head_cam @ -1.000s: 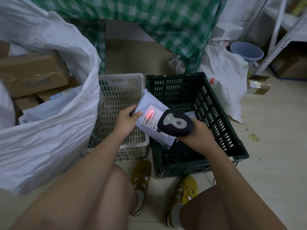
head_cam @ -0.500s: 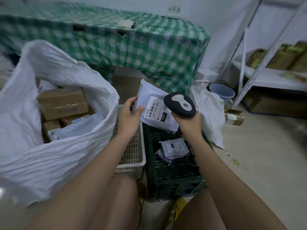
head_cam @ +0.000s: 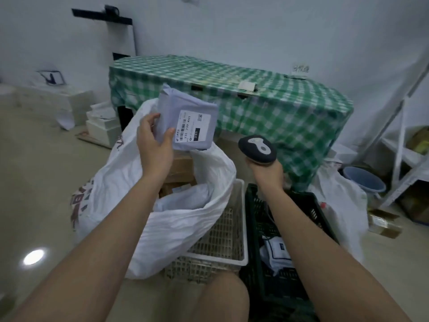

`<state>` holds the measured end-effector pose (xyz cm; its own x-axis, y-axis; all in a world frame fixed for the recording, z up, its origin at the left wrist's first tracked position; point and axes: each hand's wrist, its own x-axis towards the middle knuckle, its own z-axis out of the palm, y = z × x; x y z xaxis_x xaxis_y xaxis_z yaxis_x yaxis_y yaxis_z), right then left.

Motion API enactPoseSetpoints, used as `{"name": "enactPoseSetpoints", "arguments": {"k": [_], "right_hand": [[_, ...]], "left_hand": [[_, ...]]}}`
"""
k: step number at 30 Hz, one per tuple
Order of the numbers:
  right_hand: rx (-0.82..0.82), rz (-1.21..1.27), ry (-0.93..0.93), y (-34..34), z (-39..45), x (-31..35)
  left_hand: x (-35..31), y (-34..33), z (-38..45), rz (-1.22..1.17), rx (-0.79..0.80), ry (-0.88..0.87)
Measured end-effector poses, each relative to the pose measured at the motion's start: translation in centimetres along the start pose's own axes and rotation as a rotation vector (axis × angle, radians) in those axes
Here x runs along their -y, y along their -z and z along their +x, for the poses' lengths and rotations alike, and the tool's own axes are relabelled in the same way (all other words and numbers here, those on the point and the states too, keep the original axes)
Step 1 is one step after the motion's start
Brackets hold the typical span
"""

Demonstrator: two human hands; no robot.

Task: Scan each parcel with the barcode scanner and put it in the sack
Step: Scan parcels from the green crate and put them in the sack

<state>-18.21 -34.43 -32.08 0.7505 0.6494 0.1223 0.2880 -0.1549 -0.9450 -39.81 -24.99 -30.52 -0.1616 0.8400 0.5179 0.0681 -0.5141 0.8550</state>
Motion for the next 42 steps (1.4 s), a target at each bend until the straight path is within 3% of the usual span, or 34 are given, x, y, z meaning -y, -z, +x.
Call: {"name": "enactPoseSetpoints", "arguments": {"k": [4,8,10,13,15,18,20,22,26,31,33,35,38,42], "right_hand": [[0.079,-0.144,-0.05,-4.2,1.3,-1.1],[0.172,-0.133,-0.147,-6.5,2.7,-2.9],[0.161,-0.148,-0.135,-6.9,3.2,-3.3],[0.095,-0.07,-0.075,-6.7,3.8,-3.1],[0.086,-0.044,-0.058,-6.4,4.0,-3.0],[0.117,-0.034,-0.053,-6.2,4.3,-3.6],[0.127,-0.04,-0.045,-6.3,4.3,-3.6],[0.119,-0.048,-0.012,-6.3,4.6,-2.9],[0.03,0.145,0.088,-5.6,5.3,0.6],[0.108,0.173,0.114,-5.8,4.1,-1.3],[0.165,-0.002,0.095,-5.6,3.7,-2.8],[0.176,-0.093,0.08,-5.1,3.3,-3.8],[0.18,-0.054,0.041,-4.4,2.6,-4.8],[0.179,0.014,-0.039,-3.4,2.1,-5.7]], "left_hand": [[3.2,2.5,0.8,0.047,-0.025,0.063],[6.4,3.5,-0.5,0.105,-0.012,0.156],[8.2,3.6,-1.0,0.184,0.11,0.354],[10.6,3.5,-1.9,0.543,0.504,0.629],[10.9,3.1,-2.0,0.75,0.561,0.566],[9.9,1.5,-1.6,0.945,0.604,0.133],[9.6,0.3,-1.3,1.139,0.778,-0.148],[9.7,-0.5,-1.1,1.292,0.932,-0.239],[10.1,-0.1,-0.3,1.411,0.963,-0.085],[10.3,1.3,1.6,1.17,1.2,0.294],[10.7,1.7,1.5,1.101,1.145,0.33],[11.0,1.8,1.2,1.003,1.004,0.258],[10.4,1.6,0.3,0.85,0.799,0.132],[7.6,0.4,-1.5,0.635,0.654,0.171]]}}
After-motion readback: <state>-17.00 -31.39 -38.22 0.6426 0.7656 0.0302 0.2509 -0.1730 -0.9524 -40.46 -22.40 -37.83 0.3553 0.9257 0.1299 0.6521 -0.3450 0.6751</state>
